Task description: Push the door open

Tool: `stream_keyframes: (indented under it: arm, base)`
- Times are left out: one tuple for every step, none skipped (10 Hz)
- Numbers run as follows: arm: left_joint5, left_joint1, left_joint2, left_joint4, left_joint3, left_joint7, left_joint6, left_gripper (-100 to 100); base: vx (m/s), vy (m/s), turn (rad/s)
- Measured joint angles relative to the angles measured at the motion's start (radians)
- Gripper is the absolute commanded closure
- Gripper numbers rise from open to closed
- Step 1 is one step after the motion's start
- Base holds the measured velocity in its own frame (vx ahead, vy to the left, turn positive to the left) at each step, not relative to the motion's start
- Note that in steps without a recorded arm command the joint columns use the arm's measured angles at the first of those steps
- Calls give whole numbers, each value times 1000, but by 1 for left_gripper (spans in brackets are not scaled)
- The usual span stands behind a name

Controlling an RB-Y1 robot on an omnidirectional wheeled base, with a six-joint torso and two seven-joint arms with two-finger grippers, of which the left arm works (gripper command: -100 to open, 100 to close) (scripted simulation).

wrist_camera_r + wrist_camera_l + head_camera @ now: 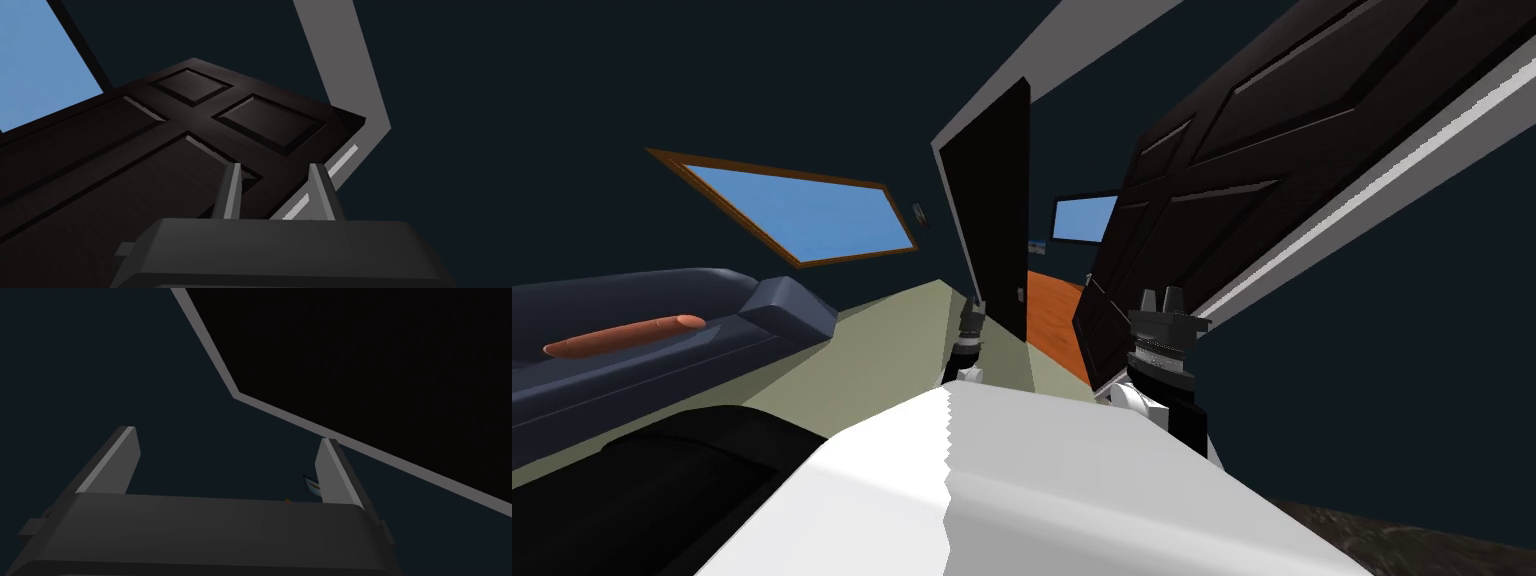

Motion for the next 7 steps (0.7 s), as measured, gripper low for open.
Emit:
stream_keyframes:
  arm:
    - [0, -4, 6, 23, -2, 5, -3, -100]
    - [-1, -23, 7, 54, -3, 8, 0, -100]
    - [-4, -24, 8, 74, -10, 9, 1, -100]
    - [-6, -31, 11, 105, -14, 13, -5, -100]
    - [-8, -43, 12, 129, -18, 15, -1, -100]
    - [-9, -57, 16, 163, -19, 19, -4, -100]
    - [-12, -65, 16, 194, -25, 22, -7, -100]
  base:
    - [95, 64, -68]
    - [99, 70, -74]
    - [90, 57, -72]
    - [98, 67, -100]
    - [97, 71, -89]
    - [80, 74, -73]
    - [80, 85, -76]
